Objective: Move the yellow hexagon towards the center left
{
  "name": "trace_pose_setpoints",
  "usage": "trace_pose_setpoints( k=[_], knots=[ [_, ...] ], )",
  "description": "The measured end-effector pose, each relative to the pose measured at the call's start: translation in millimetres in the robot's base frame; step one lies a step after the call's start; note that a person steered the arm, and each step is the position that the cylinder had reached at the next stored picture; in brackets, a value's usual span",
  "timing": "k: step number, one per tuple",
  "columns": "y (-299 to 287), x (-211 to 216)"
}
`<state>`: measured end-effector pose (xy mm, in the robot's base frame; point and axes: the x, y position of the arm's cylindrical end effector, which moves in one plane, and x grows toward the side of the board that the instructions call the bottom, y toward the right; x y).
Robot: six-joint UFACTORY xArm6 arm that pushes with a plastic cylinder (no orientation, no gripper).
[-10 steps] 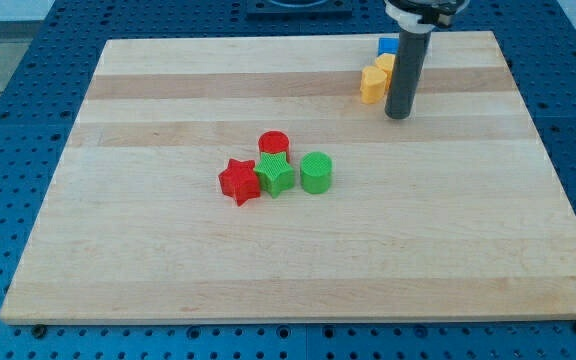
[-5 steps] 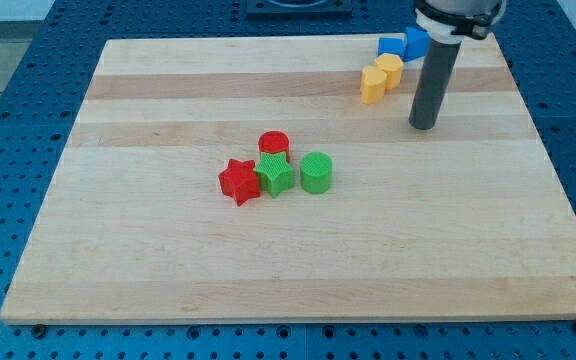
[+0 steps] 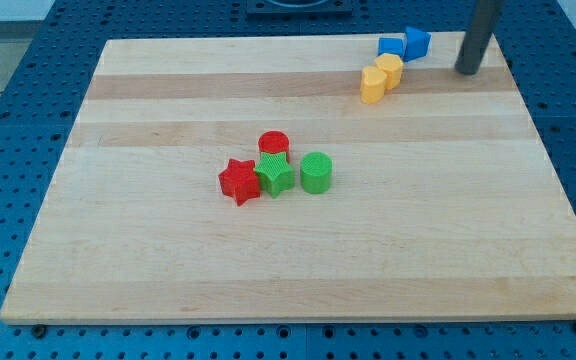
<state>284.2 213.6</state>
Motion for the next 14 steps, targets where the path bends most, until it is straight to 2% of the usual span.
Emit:
trace_pose_setpoints(
  k=[1,2,3,4,6,7,8,9,10,11,12,14],
  knots=[
    [-65,15],
    [-67,14],
    [-47,-6],
    [-64,-24],
    [-175,29],
    [-185,37],
    [-160,10],
    [-181,-4],
    [-242,31],
    [-274,63],
    [-278,73],
    [-388,108]
  ],
)
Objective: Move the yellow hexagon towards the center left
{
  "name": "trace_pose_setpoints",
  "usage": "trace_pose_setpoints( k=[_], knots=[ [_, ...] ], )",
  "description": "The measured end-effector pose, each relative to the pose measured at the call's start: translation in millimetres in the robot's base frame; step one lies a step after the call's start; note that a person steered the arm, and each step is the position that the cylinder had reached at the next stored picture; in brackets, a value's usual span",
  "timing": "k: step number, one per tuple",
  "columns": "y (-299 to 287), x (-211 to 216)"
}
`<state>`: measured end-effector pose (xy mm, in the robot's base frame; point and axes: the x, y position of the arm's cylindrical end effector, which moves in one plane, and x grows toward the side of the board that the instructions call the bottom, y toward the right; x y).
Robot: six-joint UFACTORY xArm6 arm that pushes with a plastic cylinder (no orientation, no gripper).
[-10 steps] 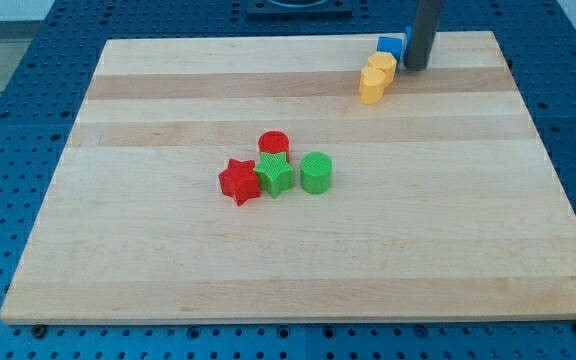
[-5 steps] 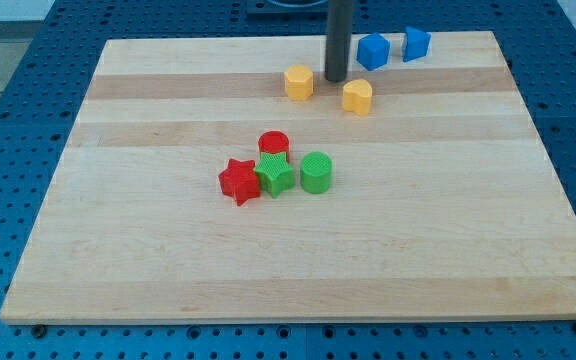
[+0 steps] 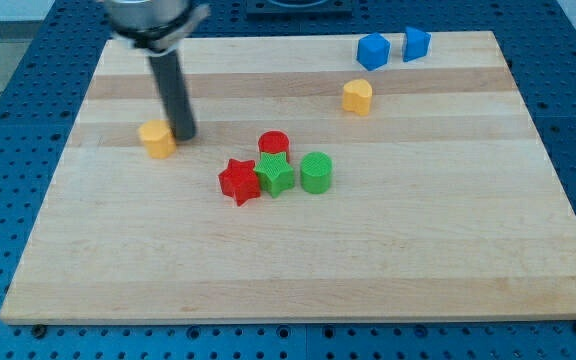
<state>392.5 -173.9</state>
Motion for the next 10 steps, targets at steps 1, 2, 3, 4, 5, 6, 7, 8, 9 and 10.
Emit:
trace_pose_setpoints(
  k=[1,2,3,4,5,6,7,8,9,10],
  knots=[
    [-45,3],
    [-45,3],
    [0,3],
    [23,32],
    [-12,85],
    [-88,99],
    [-79,71],
    [-70,48],
    [-53,45],
    [-42,70]
  ],
)
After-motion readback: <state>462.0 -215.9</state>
